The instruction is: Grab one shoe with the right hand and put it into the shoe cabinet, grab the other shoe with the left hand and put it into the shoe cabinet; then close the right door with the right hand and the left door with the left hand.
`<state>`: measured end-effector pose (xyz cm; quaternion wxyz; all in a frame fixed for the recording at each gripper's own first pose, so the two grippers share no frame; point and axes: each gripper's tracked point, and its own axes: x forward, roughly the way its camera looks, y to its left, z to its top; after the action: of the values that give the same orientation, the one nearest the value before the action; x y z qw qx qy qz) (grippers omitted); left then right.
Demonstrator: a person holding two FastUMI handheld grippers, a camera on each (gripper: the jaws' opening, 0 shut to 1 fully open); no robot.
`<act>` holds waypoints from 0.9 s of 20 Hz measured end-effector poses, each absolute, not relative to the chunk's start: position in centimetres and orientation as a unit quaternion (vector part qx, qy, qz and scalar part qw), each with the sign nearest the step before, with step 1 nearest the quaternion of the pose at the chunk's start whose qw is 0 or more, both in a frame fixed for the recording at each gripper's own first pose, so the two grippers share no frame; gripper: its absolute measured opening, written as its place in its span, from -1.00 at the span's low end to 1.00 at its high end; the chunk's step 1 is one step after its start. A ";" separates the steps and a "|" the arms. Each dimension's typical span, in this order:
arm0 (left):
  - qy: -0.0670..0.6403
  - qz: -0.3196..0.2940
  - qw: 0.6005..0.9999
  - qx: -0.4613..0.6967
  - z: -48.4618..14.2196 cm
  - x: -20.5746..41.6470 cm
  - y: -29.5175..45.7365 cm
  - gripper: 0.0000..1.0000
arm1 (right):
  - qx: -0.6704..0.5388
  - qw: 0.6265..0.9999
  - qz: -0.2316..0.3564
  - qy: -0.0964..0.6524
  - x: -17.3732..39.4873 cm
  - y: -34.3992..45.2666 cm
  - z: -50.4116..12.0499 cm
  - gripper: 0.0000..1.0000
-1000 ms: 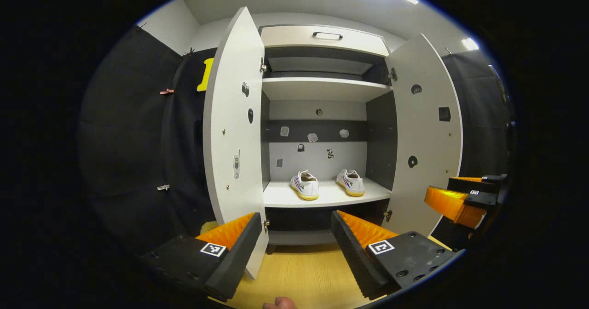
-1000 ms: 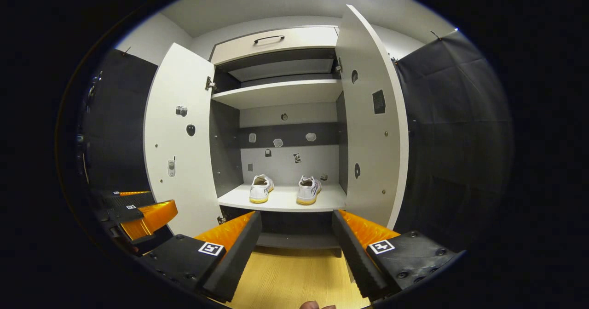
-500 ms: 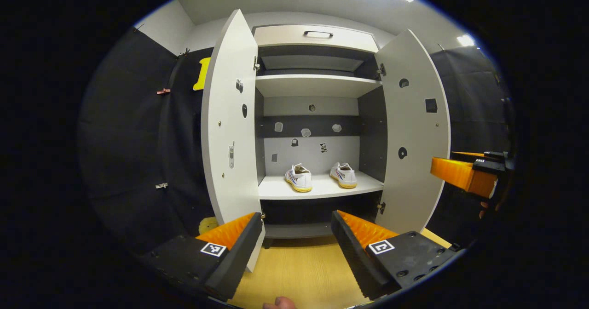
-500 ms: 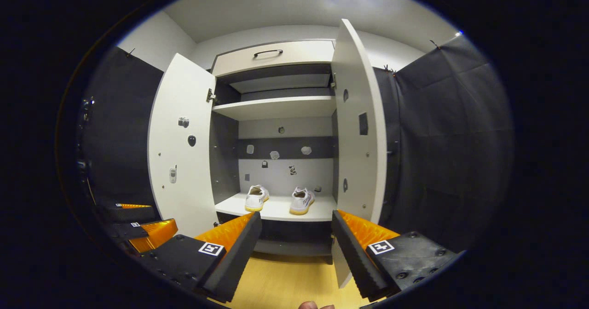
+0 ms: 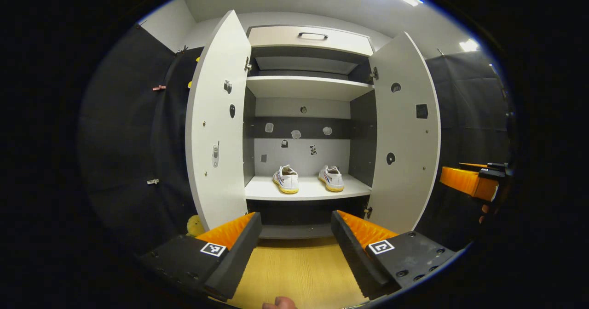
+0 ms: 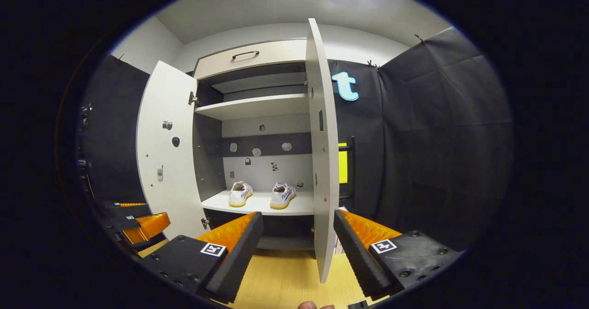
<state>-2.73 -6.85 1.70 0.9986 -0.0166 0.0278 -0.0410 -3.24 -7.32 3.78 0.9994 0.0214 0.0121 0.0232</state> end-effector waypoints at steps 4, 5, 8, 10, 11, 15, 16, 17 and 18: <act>0.028 -0.029 0.999 -0.018 1.7 -3.0 -5.9 0.92 | 0.011 1.000 0.026 0.010 -3.1 -6.8 3.9 0.96; 0.026 -0.026 0.999 -0.022 1.9 -3.1 -5.7 0.92 | -0.002 1.000 -0.004 0.001 -2.8 -8.6 4.4 0.96; 0.018 -0.018 0.999 -0.031 2.2 -3.1 -4.9 0.92 | -0.023 0.995 -0.101 -0.004 0.5 -15.7 4.8 0.94; 0.020 -0.011 0.999 -0.033 2.1 -2.9 -4.6 0.92 | 0.004 0.993 -0.112 0.040 2.6 -17.8 2.6 0.92; 0.021 -0.010 0.999 -0.032 2.0 -2.8 -4.5 0.92 | 0.019 0.992 -0.114 0.059 3.3 -18.5 1.6 0.80; 0.026 -0.003 0.999 -0.023 1.8 -2.4 -4.3 0.92 | 0.014 0.989 -0.141 0.046 4.0 -22.3 1.2 0.73; 0.026 -0.003 0.999 -0.023 1.8 -2.2 -4.4 0.92 | 0.010 0.991 -0.122 0.053 4.6 -21.7 0.6 0.73; 0.026 -0.004 0.999 -0.024 1.8 -2.0 -4.5 0.92 | 0.006 0.992 -0.107 0.063 5.0 -20.6 0.1 0.73; 0.025 -0.004 0.999 -0.026 1.9 -1.7 -4.4 0.92 | -0.007 0.992 -0.113 0.052 5.3 -20.7 0.4 0.74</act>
<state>-1.74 -4.43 1.93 0.9993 -0.0256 0.0253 -0.0038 5.26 -20.73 0.45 0.9922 -0.0072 0.0521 -0.1127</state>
